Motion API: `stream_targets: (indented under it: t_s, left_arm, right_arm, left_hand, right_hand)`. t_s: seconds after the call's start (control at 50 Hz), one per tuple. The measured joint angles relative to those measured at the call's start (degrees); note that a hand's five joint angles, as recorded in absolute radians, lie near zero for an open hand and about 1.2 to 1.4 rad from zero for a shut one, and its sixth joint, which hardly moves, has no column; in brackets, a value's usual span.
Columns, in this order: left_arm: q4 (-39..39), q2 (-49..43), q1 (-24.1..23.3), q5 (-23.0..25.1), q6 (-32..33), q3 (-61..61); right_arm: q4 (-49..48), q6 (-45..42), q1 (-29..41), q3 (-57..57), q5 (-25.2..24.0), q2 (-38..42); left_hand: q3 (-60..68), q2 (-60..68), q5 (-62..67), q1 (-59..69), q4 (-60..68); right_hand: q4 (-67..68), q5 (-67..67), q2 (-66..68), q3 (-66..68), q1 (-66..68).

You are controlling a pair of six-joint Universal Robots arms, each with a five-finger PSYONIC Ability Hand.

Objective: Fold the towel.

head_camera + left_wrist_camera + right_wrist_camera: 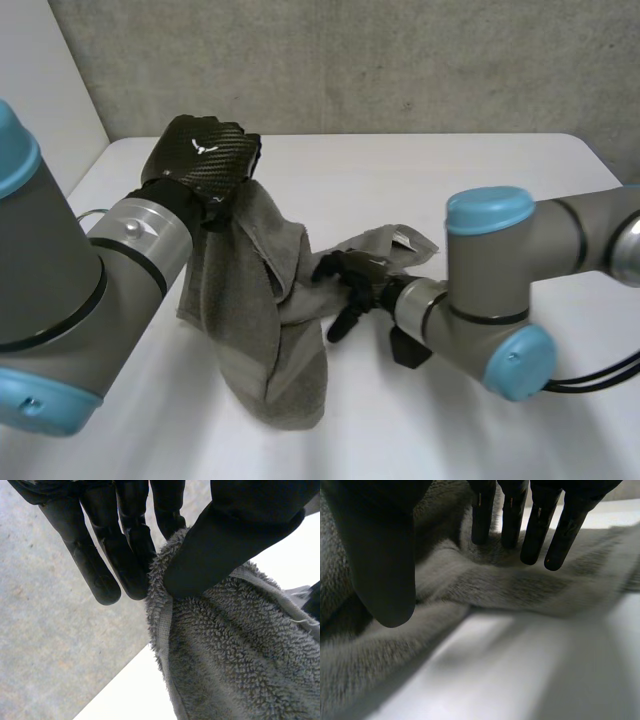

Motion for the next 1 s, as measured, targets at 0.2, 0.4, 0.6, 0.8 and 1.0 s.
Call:
stream_targets:
  t_s: [0.2,0.4,0.6,0.8,1.0]
  left_arm:
    - [0.03,4.17,-3.29,-0.06,-0.11,-1.95]
    - [0.22,5.25,-3.37,-0.12,-0.17,-2.10]
    - [1.85,2.77,2.30,0.01,0.41,-2.06]
    - [1.76,-0.88,5.21,1.21,0.67,-2.40]
    - [-0.28,-7.78,4.06,6.11,2.32,-4.06]
  right_arm:
    - [-7.97,8.16,4.90,-8.94,3.22,8.60]
    - [-7.93,8.14,7.15,-16.97,8.41,14.76]
    - [-5.69,-0.40,-0.98,-9.88,6.90,-5.80]
    - [17.16,-27.30,-12.65,-8.96,-5.34,-17.83]
    - [30.47,-46.98,-12.68,-5.70,-4.17,-15.66]
  left_hand:
    - [0.00,0.00,0.00,0.00,0.00]
    - [0.00,0.00,0.00,0.00,0.00]
    - [0.00,0.00,0.00,0.00,0.00]
    - [0.00,0.00,-0.01,0.00,0.00]
    - [0.00,0.00,-0.01,0.00,0.00]
  right_hand:
    - [0.43,0.73,0.10,0.24,0.17]
    - [45.07,42.62,42.62,43.63,34.75]
    - [45.48,43.25,42.62,44.02,34.75]
    - [45.48,43.48,42.62,44.02,34.75]
    - [45.48,43.52,42.62,44.46,34.75]
